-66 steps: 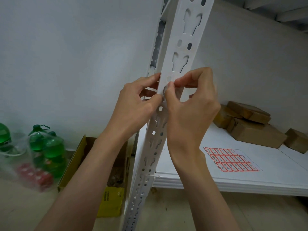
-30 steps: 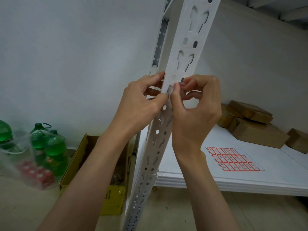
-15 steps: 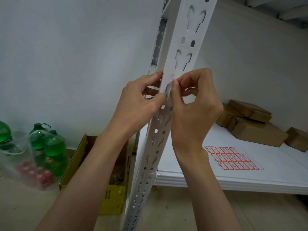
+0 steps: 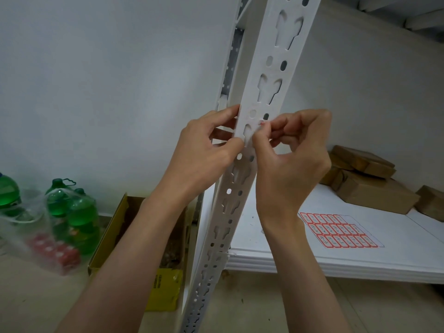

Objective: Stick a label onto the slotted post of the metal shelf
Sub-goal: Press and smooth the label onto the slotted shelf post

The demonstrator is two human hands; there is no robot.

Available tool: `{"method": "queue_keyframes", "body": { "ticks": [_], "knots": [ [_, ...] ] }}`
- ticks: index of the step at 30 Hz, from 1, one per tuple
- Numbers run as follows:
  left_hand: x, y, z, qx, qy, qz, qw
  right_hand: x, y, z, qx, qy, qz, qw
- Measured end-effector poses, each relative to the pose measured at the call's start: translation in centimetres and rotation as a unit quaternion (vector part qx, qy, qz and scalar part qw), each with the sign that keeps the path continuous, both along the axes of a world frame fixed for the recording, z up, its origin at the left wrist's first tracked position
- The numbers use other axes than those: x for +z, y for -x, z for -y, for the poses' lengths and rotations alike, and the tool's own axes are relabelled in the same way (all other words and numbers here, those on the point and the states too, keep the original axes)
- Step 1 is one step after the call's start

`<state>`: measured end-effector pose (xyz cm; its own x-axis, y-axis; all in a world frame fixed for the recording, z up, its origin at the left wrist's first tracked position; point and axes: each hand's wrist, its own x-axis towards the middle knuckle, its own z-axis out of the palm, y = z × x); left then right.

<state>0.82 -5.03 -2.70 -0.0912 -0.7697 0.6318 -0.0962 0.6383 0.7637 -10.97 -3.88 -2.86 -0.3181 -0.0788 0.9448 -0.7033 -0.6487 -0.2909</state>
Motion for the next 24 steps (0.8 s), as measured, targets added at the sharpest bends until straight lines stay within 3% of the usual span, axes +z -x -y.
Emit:
{"method": "queue_keyframes", "body": {
  "ticks": [7,24],
  "knots": [
    [0.06,0.19,-0.12,-0.001,-0.001,-0.006,1.0,-0.31,0.1,0.02,0.012,0.012,-0.028,0.999],
    [-0.05,0.33,-0.12,0.014,0.001,0.006,1.0,-0.02,-0.44,-0.09,-0.072,0.018,-0.046,0.996]
  ]
}}
